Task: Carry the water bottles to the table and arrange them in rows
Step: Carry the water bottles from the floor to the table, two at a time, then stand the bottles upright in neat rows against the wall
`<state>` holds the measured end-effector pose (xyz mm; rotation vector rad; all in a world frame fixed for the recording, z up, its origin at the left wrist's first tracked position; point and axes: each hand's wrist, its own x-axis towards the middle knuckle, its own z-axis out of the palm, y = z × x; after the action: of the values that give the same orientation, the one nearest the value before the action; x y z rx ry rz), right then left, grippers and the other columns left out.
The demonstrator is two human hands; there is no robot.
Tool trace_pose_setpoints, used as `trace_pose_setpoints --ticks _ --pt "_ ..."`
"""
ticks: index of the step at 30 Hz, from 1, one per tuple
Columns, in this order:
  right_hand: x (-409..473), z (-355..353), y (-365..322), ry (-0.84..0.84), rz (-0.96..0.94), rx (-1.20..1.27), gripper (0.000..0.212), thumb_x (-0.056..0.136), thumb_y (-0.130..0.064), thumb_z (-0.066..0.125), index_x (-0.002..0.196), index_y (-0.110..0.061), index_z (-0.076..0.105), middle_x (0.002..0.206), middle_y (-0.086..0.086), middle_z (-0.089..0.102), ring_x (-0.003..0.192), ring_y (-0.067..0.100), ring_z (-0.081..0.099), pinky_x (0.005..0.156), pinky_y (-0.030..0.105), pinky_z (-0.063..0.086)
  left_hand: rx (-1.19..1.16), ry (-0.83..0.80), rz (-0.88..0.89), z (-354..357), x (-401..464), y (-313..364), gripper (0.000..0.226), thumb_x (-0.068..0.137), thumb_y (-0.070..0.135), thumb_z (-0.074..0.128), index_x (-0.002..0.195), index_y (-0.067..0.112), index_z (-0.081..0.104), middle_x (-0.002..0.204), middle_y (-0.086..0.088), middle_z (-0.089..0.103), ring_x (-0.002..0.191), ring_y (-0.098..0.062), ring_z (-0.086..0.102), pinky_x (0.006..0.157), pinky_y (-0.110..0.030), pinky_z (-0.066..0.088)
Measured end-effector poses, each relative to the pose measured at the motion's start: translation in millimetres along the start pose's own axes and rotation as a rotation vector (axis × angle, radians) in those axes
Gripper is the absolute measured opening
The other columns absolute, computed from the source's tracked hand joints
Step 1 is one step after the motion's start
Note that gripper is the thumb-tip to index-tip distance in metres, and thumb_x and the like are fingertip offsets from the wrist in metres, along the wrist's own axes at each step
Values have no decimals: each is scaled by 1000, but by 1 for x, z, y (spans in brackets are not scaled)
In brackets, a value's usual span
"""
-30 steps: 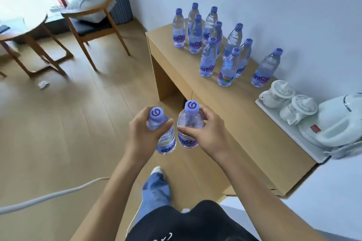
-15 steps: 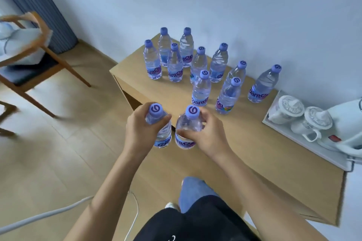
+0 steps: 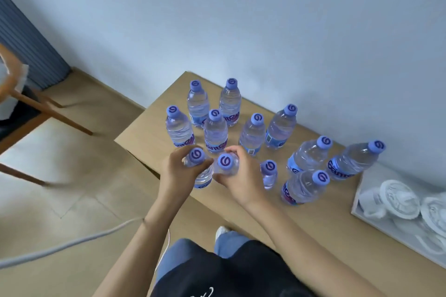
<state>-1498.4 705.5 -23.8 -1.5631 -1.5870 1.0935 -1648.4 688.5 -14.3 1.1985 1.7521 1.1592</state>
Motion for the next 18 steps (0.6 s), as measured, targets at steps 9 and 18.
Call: trace_pose_setpoints --ticks 9,18 --pt "50 16 -5 149 145 76 29 76 -3 78 94 -15 59 92 -2 68 88 14 63 77 27 48 -27 -196 -27 8 75 -16 23 70 9 86 86 8 68 82 -13 68 76 -13 57 75 -36 51" --pt "55 35 -13 311 127 -87 31 72 6 75 99 -6 65 95 0 65 92 19 59 82 22 43 107 -437 197 -4 104 -41 26 70 43 70 92 43 54 95 16 57 94 -11 58 80 -28 47"
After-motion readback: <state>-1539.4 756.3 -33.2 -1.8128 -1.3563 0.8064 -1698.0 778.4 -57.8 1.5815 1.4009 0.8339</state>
